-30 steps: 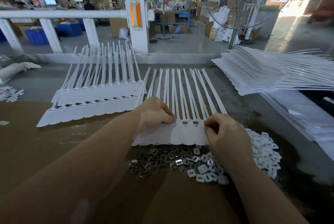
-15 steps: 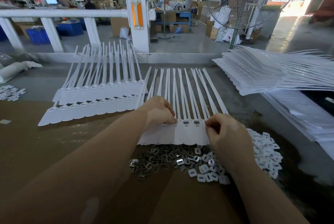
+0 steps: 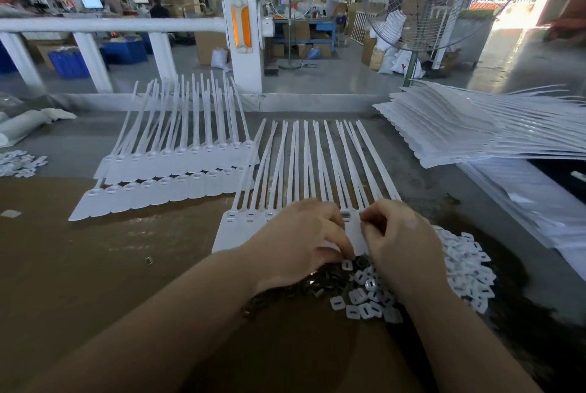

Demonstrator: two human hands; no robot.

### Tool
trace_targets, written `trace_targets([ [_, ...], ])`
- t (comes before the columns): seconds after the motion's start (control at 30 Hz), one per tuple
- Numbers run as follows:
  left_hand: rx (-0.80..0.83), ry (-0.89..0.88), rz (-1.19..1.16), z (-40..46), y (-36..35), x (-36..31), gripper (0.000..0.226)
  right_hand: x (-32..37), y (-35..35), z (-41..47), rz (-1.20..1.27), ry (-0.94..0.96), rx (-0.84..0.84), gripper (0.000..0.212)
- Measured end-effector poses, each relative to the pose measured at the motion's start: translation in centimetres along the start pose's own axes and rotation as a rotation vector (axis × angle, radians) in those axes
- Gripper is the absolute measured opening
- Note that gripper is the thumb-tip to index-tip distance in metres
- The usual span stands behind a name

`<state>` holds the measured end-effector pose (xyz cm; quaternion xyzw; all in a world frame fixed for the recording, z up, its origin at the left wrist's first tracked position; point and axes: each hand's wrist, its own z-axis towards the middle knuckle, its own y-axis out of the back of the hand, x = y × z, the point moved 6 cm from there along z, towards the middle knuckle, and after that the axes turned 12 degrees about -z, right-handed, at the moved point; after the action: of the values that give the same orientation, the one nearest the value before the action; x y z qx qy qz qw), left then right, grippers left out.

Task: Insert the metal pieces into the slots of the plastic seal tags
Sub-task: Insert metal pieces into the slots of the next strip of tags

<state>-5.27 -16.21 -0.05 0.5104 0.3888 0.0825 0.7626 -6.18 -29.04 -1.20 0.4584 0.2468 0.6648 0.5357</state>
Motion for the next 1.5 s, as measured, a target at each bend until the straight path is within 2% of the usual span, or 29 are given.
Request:
trace_targets([
  [0.1, 0.070, -0.084, 0.182, 0.1, -1.0, -0.5, 0.028, -0.1, 0.0, -0.1, 0.005, -0.004, 0.010, 0.007],
  [0.3, 0.060, -0.057, 0.144, 0.3, -1.2, -0.1, 0.026, -0.1, 0.0, -0.1, 0.003, -0.001, 0.007, 0.006],
  [0.47, -0.032, 0.052, -0.072, 0.3, -1.0, 0.7, 0.018, -0.1, 0.0, -0.1, 0.004, -0.001, -0.001, 0.006],
  [0.6, -0.190, 0.204, -0.313, 0.4, 1.1, 2.0, 0.005, -0.2, 0.0, -0.1, 0.003, -0.003, -0.002, 0.005],
  [0.7, -0.262, 0.316, -0.438, 0.5, 2.6, 3.6, 0.009, -0.1, -0.1, -0.1, -0.001, -0.003, 0.003, 0.005],
  [0.8, -0.312, 0.400, -0.530, 0.8, 3.1, 4.7, 0.003, -0.2, -0.1, -0.1, -0.001, -0.008, 0.012, 0.006],
  [0.97, -0.263, 0.460, -0.394, 1.9, 2.8, 5.5, 0.015, -0.1, -0.1, -0.1, -0.002, 0.003, 0.007, 0.008],
  [1.17, -0.164, 0.490, -0.297, 2.8, 2.5, 5.5, 0.015, -0.1, 0.0, -0.1, 0.007, 0.001, -0.005, 0.007],
  [1.5, -0.100, 0.476, -0.195, 3.7, 2.8, 4.8, 0.017, 0.0, 0.1, -0.2, 0.005, 0.002, -0.002, 0.007],
])
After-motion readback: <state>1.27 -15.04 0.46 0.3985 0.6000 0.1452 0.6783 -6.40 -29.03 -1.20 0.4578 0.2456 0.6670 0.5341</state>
